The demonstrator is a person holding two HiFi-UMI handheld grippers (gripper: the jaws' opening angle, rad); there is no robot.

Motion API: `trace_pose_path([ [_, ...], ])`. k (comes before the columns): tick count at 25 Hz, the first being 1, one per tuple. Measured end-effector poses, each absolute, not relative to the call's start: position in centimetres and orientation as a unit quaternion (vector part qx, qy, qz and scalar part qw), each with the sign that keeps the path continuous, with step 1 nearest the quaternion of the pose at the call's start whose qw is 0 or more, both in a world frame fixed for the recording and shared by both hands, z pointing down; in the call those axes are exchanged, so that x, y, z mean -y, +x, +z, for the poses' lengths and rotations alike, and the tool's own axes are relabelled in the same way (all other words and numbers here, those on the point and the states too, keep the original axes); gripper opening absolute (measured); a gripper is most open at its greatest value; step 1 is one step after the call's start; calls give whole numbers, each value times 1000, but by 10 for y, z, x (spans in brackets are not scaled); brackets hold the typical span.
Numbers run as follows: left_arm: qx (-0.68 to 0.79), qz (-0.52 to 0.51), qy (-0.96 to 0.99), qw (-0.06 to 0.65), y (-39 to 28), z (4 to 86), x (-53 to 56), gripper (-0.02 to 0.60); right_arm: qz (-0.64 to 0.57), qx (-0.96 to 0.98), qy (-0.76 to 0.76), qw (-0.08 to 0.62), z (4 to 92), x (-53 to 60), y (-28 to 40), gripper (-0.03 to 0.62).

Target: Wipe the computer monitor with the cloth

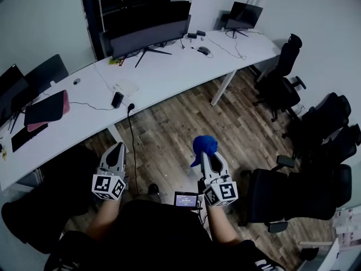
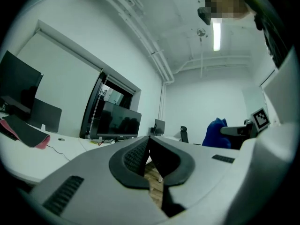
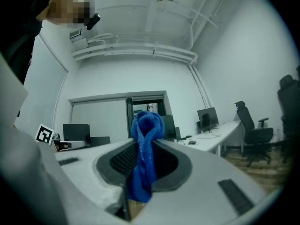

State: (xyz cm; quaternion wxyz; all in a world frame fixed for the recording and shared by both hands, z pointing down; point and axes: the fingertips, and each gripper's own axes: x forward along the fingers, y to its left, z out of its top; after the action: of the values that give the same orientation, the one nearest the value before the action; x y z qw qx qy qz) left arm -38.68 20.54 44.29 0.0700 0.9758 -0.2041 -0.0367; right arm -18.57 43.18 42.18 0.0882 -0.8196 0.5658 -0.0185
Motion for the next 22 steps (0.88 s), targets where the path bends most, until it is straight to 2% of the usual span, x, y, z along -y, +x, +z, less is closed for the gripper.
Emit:
trace_pose_path([
  [14, 193, -39, 977, 81, -250, 450, -93, -5, -11, -573, -816, 79, 420, -326, -70, 74],
  [22, 244, -32, 966, 77, -168, 467, -46, -5, -23, -615, -785, 75, 451, -258, 37, 74],
])
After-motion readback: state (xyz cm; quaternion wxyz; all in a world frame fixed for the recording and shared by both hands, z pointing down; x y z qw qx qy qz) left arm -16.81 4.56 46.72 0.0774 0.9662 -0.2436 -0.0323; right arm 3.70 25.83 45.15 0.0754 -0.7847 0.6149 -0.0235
